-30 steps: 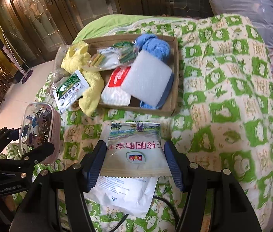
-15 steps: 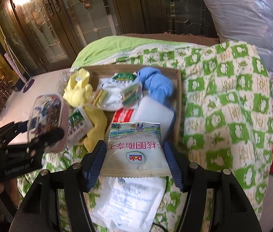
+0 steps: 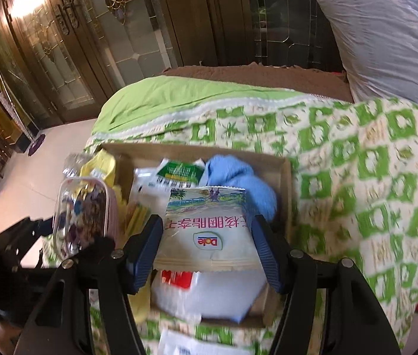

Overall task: Organize soft objects
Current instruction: 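Lower the Dole packet and pencil case into the tray and open both tools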

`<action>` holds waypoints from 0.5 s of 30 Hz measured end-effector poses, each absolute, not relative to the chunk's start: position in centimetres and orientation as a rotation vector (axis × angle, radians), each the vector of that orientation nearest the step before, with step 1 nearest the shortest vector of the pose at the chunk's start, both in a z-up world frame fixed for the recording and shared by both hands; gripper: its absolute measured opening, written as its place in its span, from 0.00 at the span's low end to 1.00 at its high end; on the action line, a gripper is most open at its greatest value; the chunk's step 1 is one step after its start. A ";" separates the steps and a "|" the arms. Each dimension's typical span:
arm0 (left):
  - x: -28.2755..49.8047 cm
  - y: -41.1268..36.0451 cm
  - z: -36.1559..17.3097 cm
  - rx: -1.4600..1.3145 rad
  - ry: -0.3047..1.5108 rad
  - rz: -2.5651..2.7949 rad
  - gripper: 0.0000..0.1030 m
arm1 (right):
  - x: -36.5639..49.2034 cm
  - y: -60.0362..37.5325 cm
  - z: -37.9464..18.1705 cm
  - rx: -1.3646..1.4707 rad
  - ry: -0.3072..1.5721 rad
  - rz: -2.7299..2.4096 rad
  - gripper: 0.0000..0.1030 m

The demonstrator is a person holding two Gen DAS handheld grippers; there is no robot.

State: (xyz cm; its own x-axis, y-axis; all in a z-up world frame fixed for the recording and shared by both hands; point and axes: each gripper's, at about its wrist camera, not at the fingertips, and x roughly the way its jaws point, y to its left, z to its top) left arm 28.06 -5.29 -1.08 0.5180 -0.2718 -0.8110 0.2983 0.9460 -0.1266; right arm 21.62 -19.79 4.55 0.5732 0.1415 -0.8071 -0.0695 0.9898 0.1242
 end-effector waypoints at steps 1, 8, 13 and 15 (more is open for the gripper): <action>28.2 -5.3 -1.2 0.030 0.967 -0.349 0.77 | 22.1 -19.8 4.3 0.089 0.948 0.122 0.61; 28.7 -5.3 -1.6 0.034 0.944 -0.375 0.77 | 23.6 -19.5 2.6 0.101 0.925 0.136 0.61; 28.8 -5.5 -1.7 0.052 0.929 -0.375 0.77 | 24.6 -18.9 1.7 0.089 0.922 0.141 0.63; 28.7 -5.6 -1.7 0.055 0.924 -0.372 0.77 | 24.6 -18.7 1.6 0.085 0.922 0.148 0.63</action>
State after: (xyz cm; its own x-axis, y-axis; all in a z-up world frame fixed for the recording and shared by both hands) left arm 28.70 -5.60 -1.68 0.5434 -0.2903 -0.7877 0.3368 0.9349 -0.1122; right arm 24.61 -18.69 1.61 0.5950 0.1640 -0.7868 -0.0913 0.9864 0.1365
